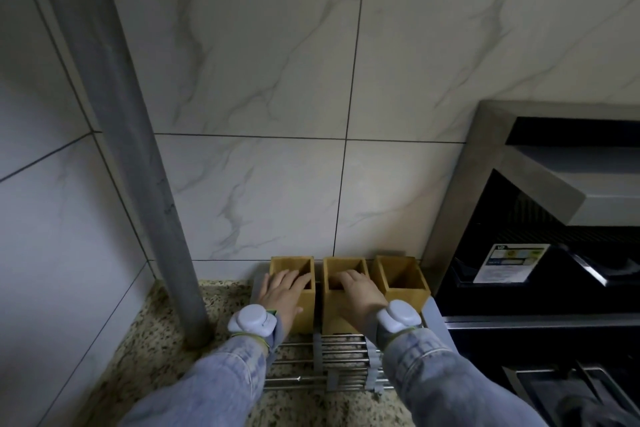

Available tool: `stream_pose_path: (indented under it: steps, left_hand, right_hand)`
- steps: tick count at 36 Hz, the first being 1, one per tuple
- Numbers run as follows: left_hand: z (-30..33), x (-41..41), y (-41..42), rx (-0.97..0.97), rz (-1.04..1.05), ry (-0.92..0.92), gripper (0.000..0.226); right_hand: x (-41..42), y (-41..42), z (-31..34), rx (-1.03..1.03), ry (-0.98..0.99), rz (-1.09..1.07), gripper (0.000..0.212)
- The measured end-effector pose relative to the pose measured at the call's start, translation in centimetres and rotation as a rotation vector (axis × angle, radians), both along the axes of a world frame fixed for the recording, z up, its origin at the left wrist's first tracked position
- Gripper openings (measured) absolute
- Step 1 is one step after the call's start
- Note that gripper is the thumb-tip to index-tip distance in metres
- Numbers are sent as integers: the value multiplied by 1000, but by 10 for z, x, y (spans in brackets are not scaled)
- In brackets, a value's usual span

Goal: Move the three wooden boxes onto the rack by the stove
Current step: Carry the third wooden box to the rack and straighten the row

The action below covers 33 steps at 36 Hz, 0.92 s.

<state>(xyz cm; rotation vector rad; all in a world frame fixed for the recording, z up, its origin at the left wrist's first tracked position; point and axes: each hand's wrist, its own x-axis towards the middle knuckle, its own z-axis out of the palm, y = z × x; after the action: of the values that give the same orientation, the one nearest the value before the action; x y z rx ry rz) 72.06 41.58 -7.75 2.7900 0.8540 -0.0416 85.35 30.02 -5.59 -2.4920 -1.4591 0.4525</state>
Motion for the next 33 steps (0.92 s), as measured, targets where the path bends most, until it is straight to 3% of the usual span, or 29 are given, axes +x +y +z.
stream_pose_path:
  steps: [7,14,22,26,28,31,33]
  left_hand:
    - [2,-7,-15,47,7,-23,72]
    - [-10,-26,-32,66,-6,7,74]
    - [-20,-43,-41,124,34,-155,80]
    - [-43,-47,-36,281,68,-184,102]
    - [-48,-47,-42,274,108,-148,95]
    - [-40,-48,-54,269,106,-11,59]
    - [-39,-49,-59,277,114,41,49]
  right_hand:
    - [-4,-21,3,38,-61,10,69]
    - [-3,-51,-5,55,-155,-23,47]
    - [6,-83,-22,10,-177,-197,42]
    - [8,-94,-34,-74,-190,-314,37]
    - [7,-98,-39,-127,-198,-352,37]
    - [6,-101,-46,-213,-187,-391,44]
    - [5,-102,-50,-268,-157,-418,46]
